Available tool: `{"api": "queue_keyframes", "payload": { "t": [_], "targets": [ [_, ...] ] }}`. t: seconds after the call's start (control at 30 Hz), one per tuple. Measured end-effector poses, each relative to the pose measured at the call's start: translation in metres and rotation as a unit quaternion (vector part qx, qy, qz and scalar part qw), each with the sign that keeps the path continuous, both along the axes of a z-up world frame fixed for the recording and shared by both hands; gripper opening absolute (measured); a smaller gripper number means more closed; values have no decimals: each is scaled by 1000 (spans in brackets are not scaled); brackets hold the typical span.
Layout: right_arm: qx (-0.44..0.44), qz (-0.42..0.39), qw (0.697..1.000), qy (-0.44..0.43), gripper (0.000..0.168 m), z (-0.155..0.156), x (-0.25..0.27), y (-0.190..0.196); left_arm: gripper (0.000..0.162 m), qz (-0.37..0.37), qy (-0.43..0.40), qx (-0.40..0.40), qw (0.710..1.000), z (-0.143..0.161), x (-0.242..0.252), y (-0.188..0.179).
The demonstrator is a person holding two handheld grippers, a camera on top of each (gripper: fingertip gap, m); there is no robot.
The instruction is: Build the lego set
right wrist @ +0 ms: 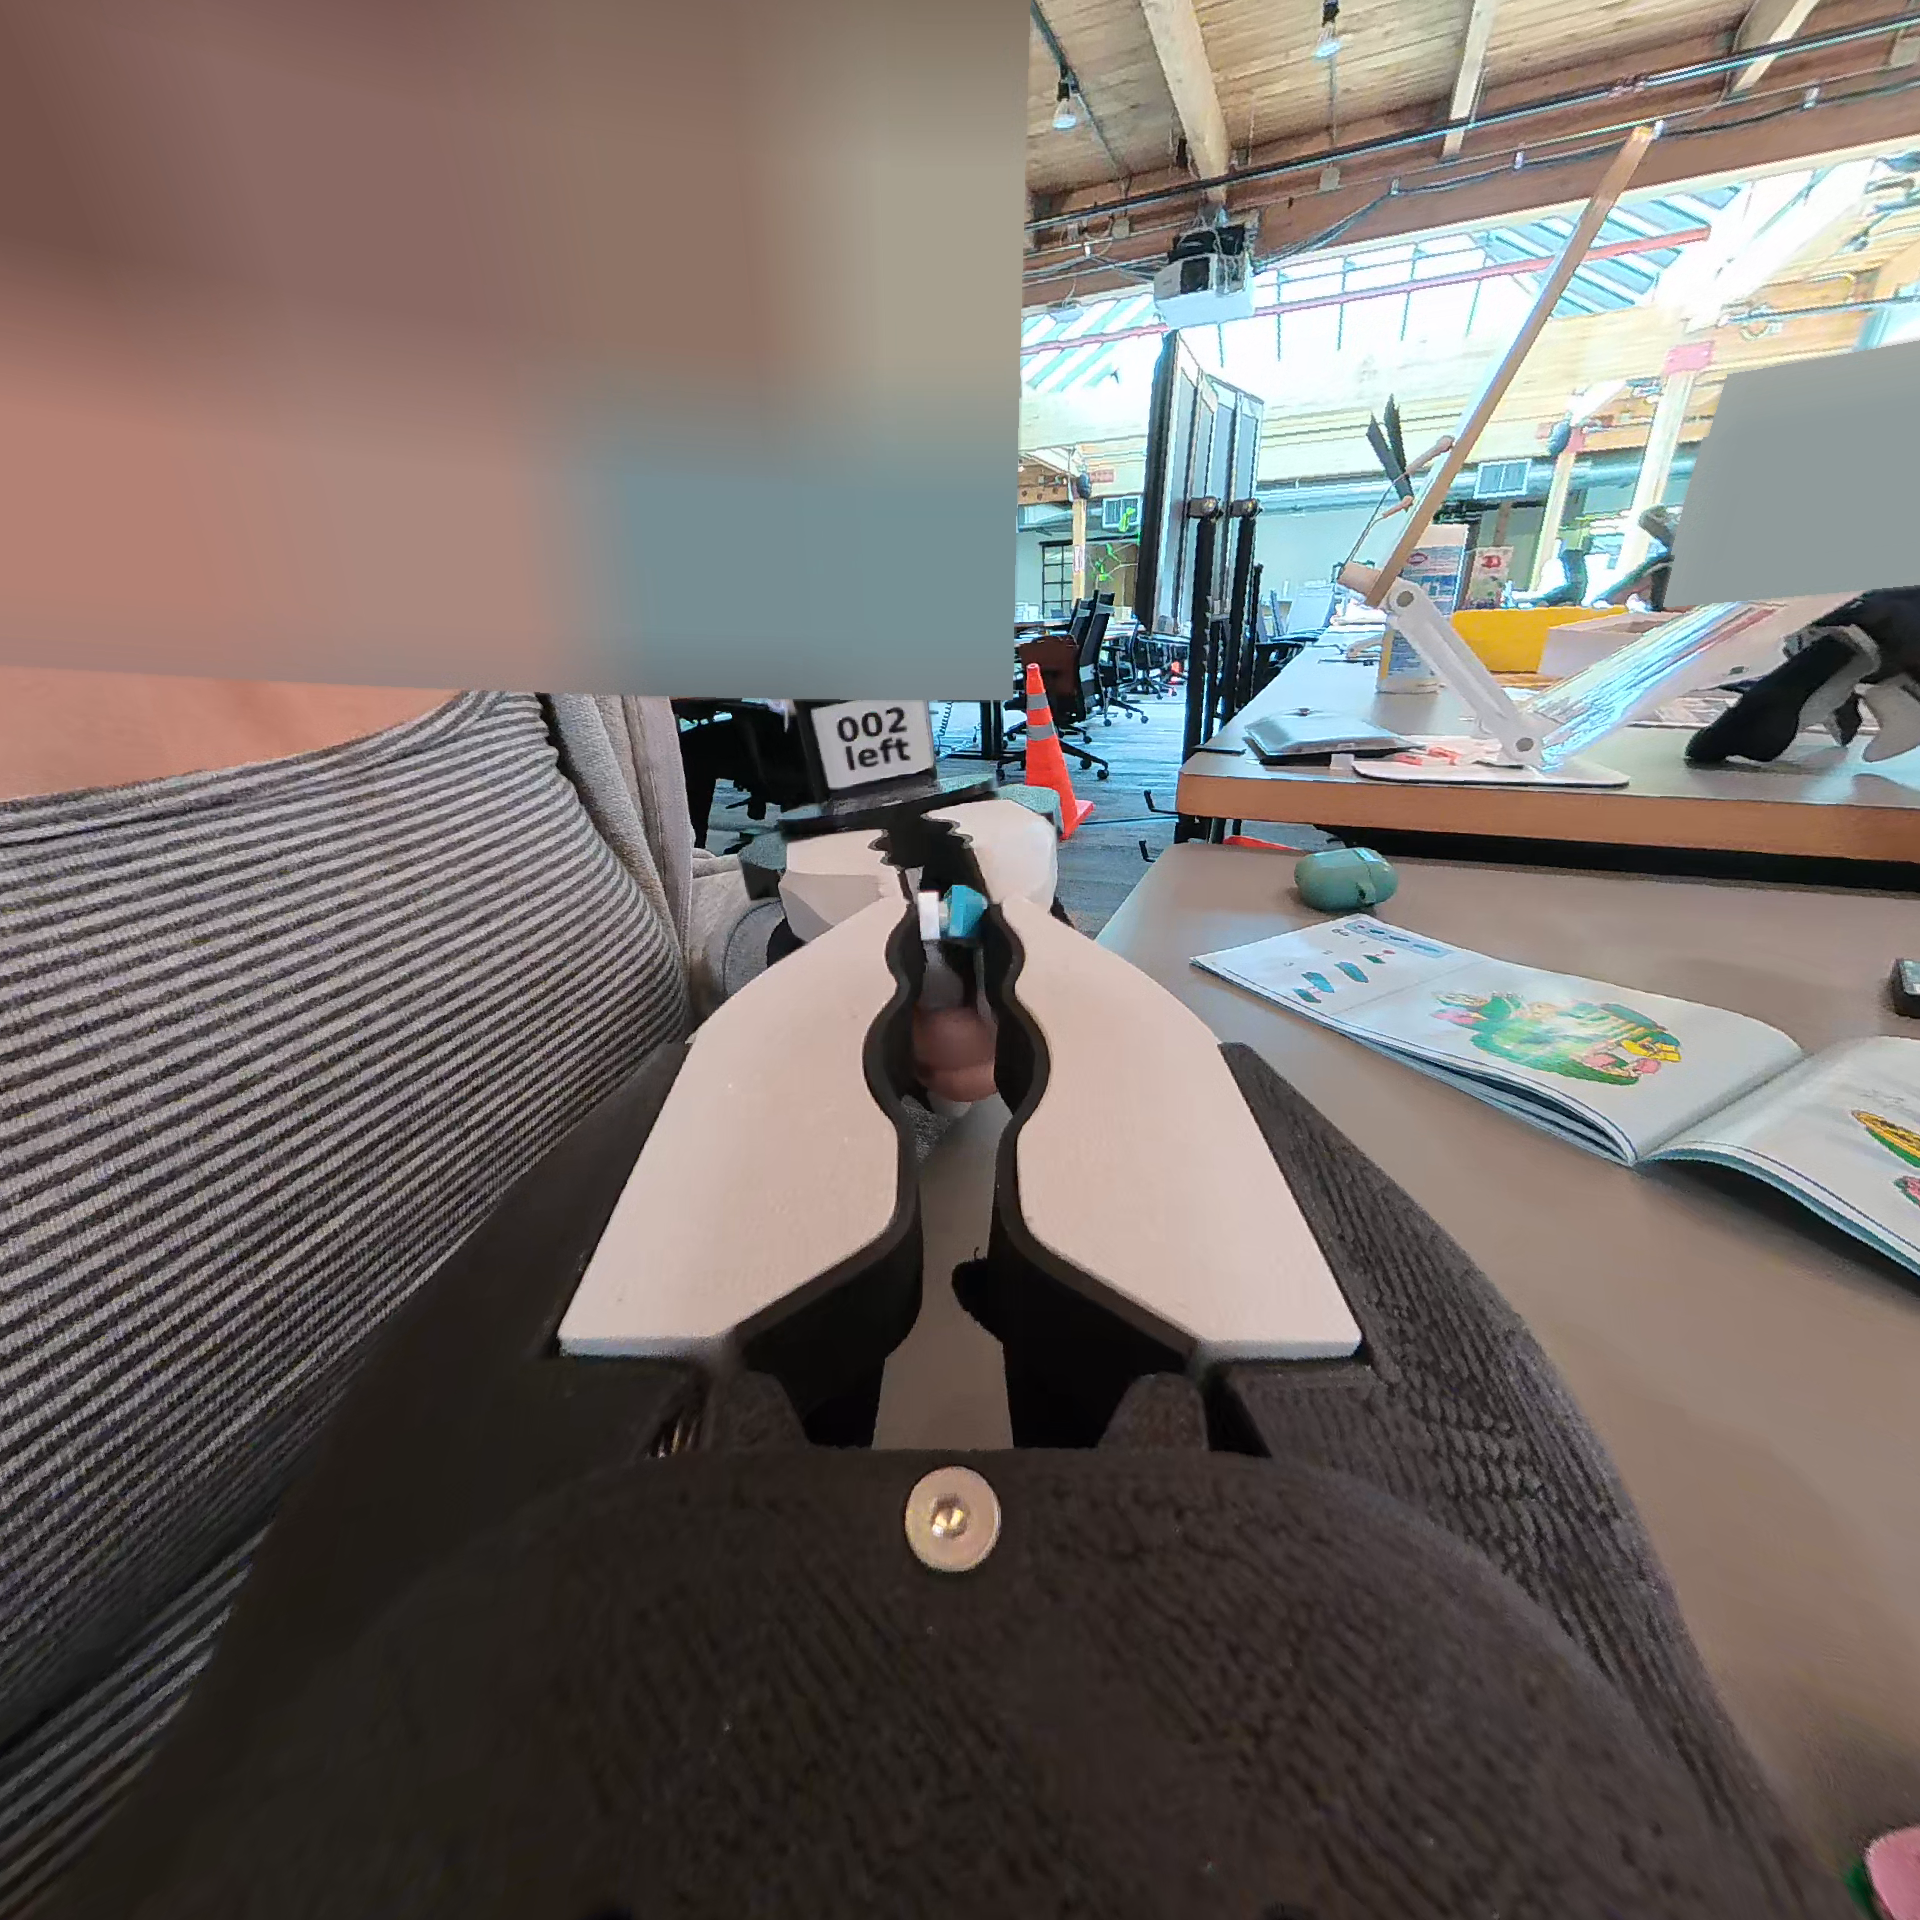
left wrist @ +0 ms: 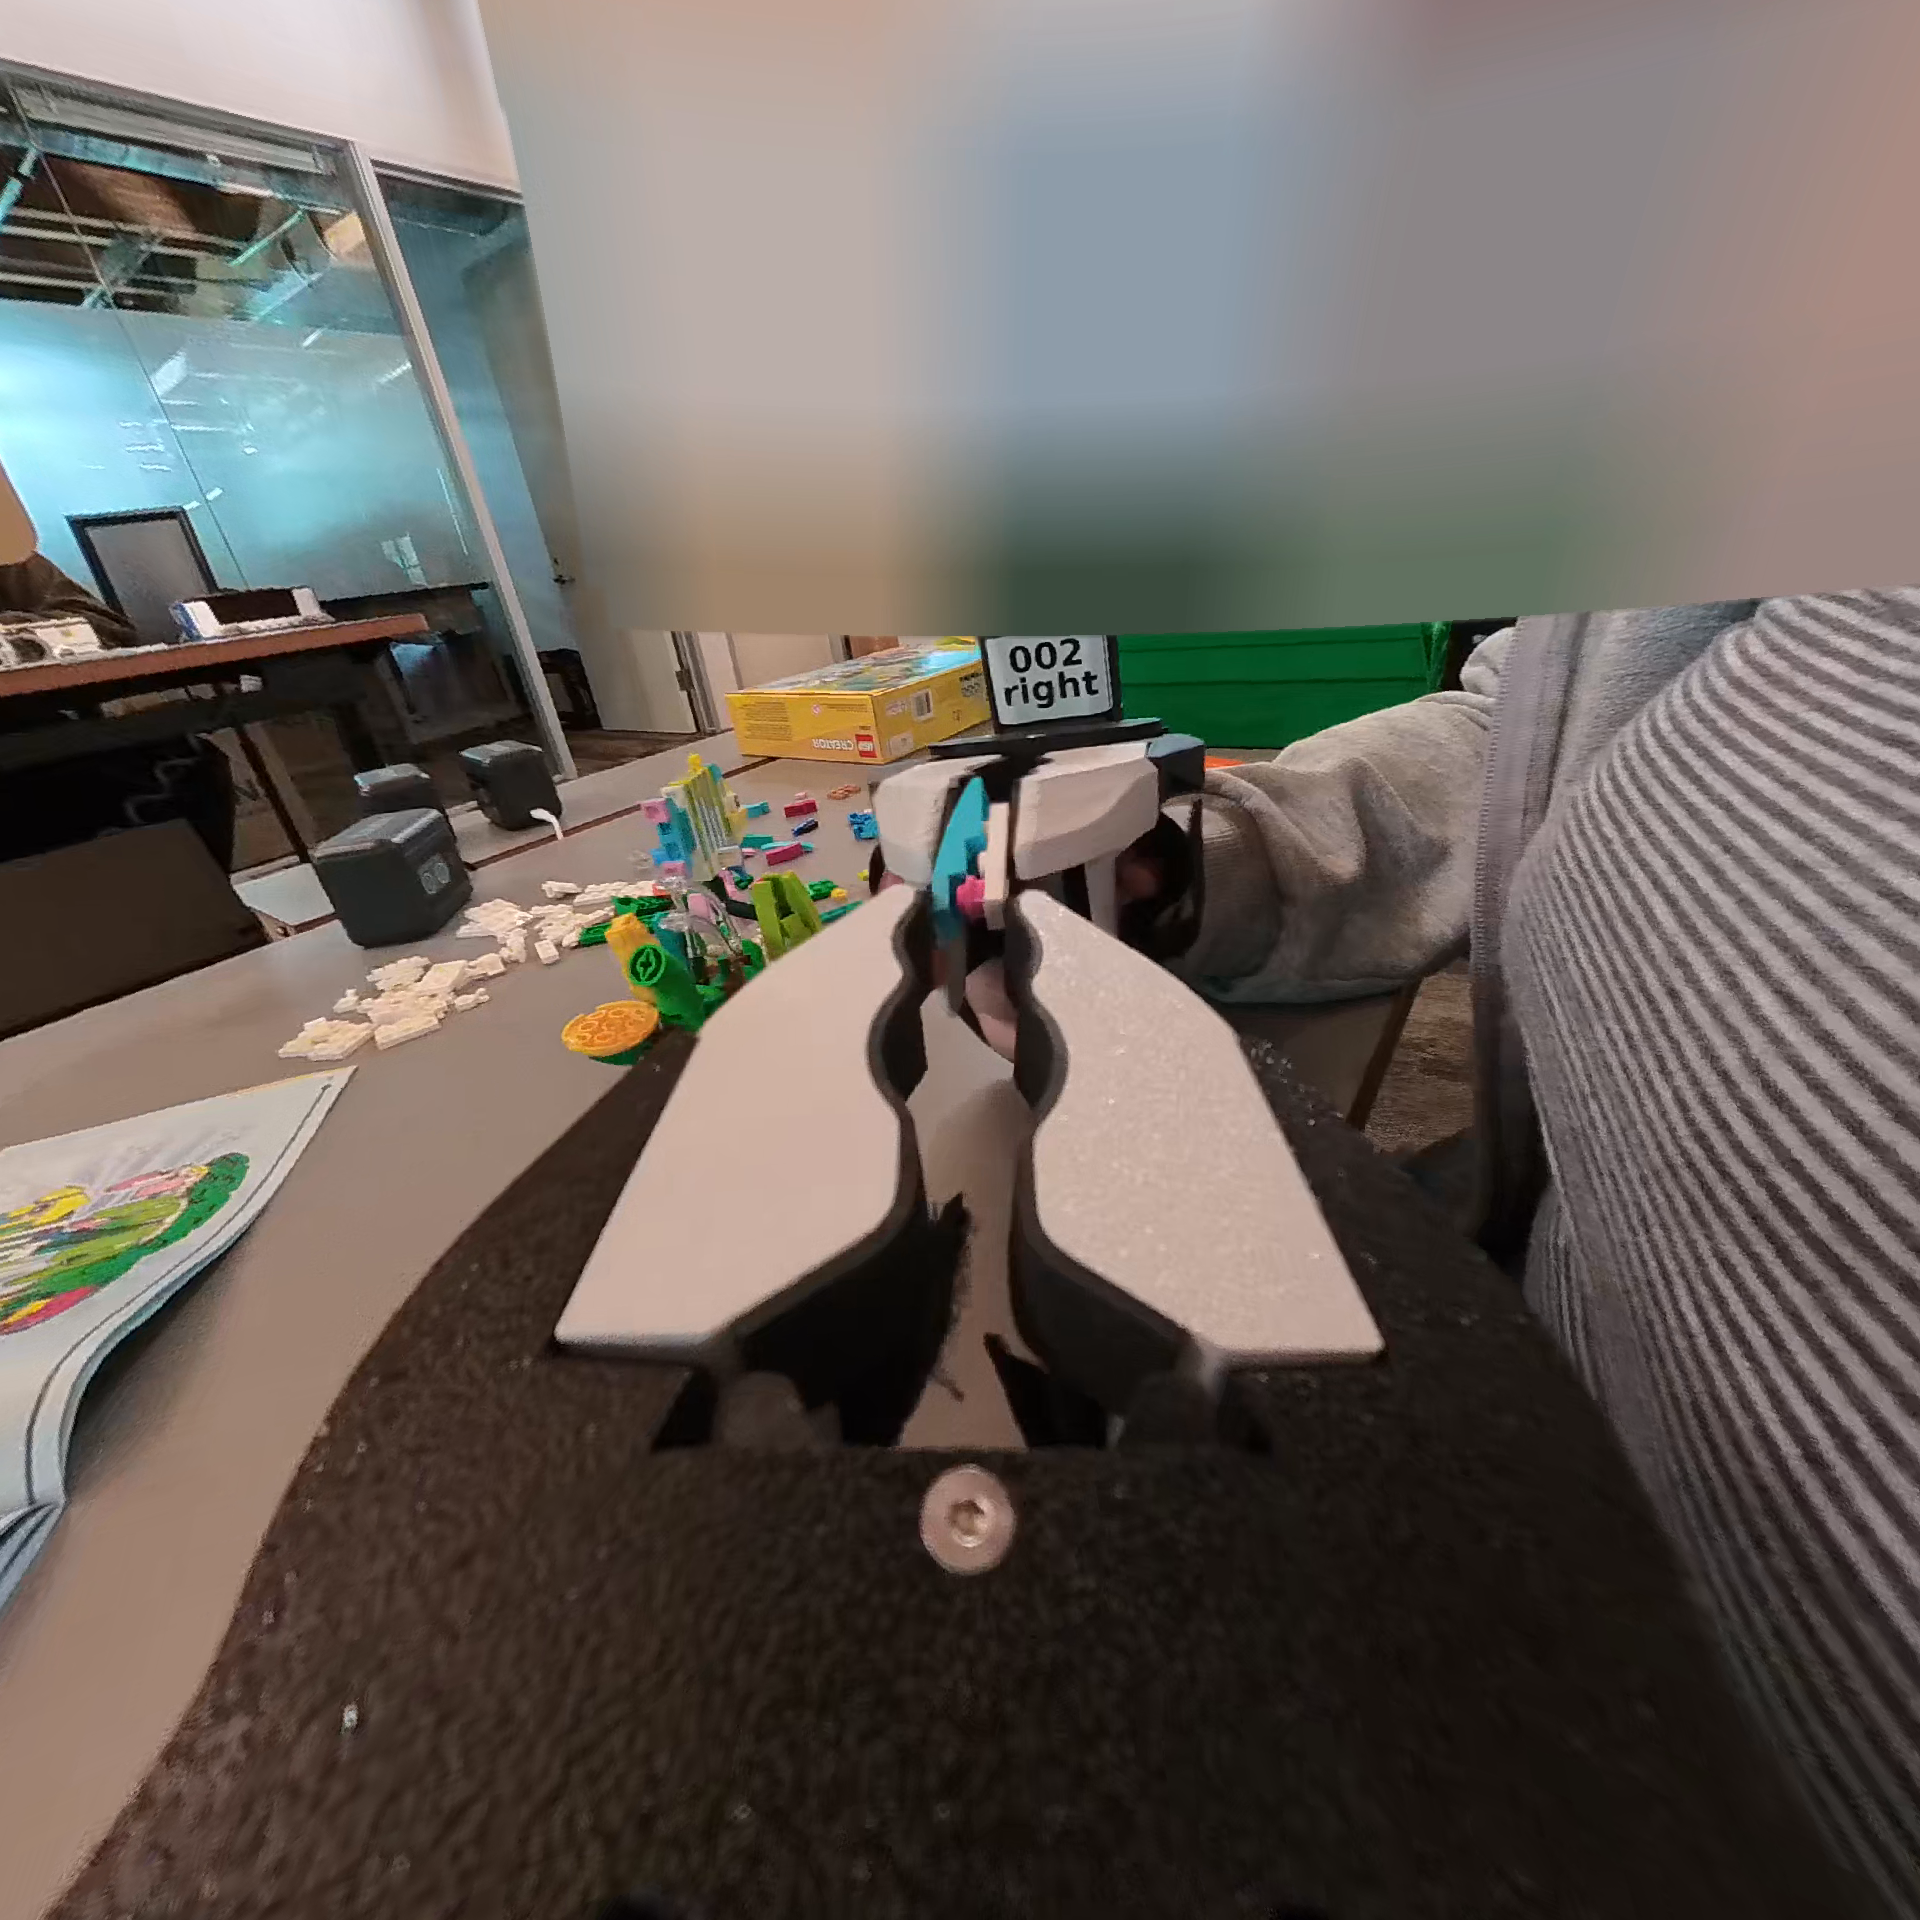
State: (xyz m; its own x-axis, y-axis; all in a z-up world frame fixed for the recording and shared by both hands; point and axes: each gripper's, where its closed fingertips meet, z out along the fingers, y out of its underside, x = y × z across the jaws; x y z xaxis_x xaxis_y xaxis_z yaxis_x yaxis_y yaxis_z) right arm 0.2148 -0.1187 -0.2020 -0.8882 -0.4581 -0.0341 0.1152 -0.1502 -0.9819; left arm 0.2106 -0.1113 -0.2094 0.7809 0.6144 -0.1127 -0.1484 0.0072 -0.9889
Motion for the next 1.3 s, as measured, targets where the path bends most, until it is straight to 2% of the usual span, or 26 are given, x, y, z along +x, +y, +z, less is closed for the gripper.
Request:
{"api": "queue_keyframes", "payload": {
  "t": [0.43,0.53,0.67,0.73,0.83,1.0,1.3],
  "targets": [
    [25,-26,998,52,10,-9,-5,-2,10,15,-2,-50,999,-9,-3,-2],
    [82,-47,996,5,11,-18,-18,-9,10,82,20,-103,991,-15,-14,-13],
    [135,-49,982,-126,28,-18,-34,-16,10,160,43,-159,973,-21,-26,-28],
    [143,-45,979,-138,31,-20,-34,-17,10,174,57,-169,969,-20,-27,-30],
    [137,-68,985,-86,27,-24,-36,-16,10,156,54,-166,972,-21,-25,-27],
    [132,-52,987,-71,23,-21,-35,-10,10,135,53,-166,975,-22,-22,-27],
    [98,-75,982,140,19,-34,-22,-3,10,74,26,-177,981,-34,-15,-15]
  ]
}}
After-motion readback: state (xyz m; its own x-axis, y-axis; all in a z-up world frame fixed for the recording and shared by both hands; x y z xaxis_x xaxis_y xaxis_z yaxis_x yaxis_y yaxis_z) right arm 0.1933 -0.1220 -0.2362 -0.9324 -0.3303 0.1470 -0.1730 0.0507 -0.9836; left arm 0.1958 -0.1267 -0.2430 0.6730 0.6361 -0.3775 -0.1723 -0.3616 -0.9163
